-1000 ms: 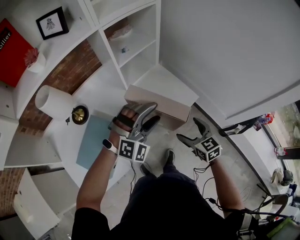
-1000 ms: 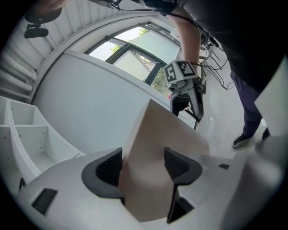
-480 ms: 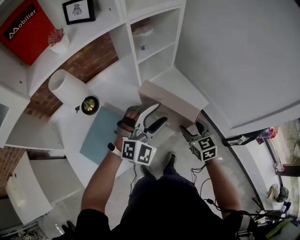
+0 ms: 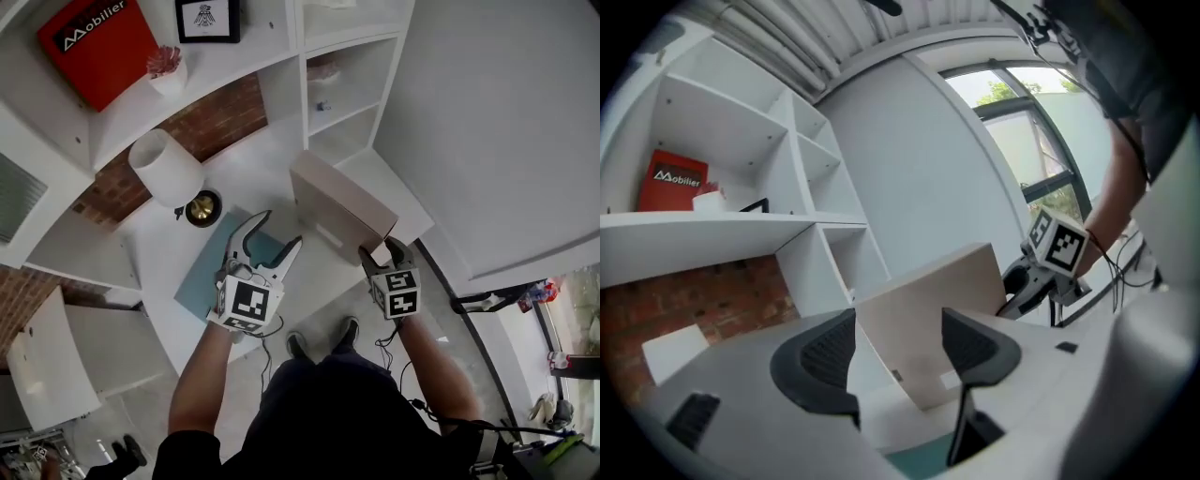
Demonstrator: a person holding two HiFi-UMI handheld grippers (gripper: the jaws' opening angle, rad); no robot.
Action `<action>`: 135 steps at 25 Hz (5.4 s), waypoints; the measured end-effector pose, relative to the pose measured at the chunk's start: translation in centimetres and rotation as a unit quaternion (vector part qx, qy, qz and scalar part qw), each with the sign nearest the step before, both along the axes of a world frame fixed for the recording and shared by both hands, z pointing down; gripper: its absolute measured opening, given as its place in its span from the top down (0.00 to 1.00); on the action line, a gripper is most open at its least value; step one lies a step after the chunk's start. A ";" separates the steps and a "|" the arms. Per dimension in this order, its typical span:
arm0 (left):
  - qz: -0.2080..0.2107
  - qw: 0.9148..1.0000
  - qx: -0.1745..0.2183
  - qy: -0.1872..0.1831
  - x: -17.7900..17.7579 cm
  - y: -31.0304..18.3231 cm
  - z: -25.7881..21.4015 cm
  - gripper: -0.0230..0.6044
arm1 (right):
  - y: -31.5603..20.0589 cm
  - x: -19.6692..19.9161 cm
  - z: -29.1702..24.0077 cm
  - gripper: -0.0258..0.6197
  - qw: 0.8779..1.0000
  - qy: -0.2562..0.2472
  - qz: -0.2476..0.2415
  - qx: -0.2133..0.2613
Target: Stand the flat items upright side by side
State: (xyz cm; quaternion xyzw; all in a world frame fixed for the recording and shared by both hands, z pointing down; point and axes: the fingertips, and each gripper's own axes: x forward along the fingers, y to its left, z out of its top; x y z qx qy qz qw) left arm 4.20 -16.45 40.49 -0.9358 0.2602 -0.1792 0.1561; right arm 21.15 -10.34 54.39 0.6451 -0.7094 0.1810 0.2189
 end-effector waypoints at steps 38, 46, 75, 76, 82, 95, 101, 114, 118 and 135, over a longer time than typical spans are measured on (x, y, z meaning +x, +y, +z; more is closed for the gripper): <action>-0.063 0.952 -0.253 0.164 -4.8 -9.5 5.0 0.54 | -14.2 -5.9 -0.3 0.45 0.997 0.057 -0.056 0.022; -0.052 0.906 -0.386 0.164 2.5 -12.9 11.3 0.54 | -15.9 -5.6 0.6 0.51 0.989 0.067 -0.129 0.024; -0.138 0.899 -0.370 0.187 -5.3 -12.7 11.1 0.54 | -29.2 -8.5 1.1 0.52 0.998 0.049 -0.034 0.037; -0.138 0.899 -0.370 0.188 -5.3 -12.7 11.1 0.54 | -29.3 -8.6 1.1 0.51 0.998 0.049 -0.034 0.038; -0.134 0.898 -0.372 0.190 -5.4 -12.7 11.0 0.54 | -29.9 -8.5 1.2 0.52 0.998 0.044 -0.021 0.039; -0.123 0.897 -0.378 0.194 -5.8 -11.6 10.5 0.54 | -27.5 -8.8 0.6 0.61 0.999 0.032 -0.011 0.036; -0.130 0.897 -0.375 0.196 -6.8 -10.9 10.1 0.54 | -28.2 -9.1 1.0 0.66 0.999 0.041 -0.011 0.033; -0.137 0.898 -0.361 0.210 -8.4 -9.7 9.0 0.54 | -26.1 -9.0 -0.5 0.66 0.998 0.036 -0.010 0.044; -0.135 0.902 -0.339 0.232 -8.4 -9.6 7.0 0.54 | -23.7 -9.2 -2.9 0.66 0.997 0.008 -0.009 0.070; -0.136 0.941 -0.205 0.232 -11.5 -4.8 0.2 0.74 | -11.8 -14.5 -13.4 0.76 0.982 -0.021 -0.042 0.183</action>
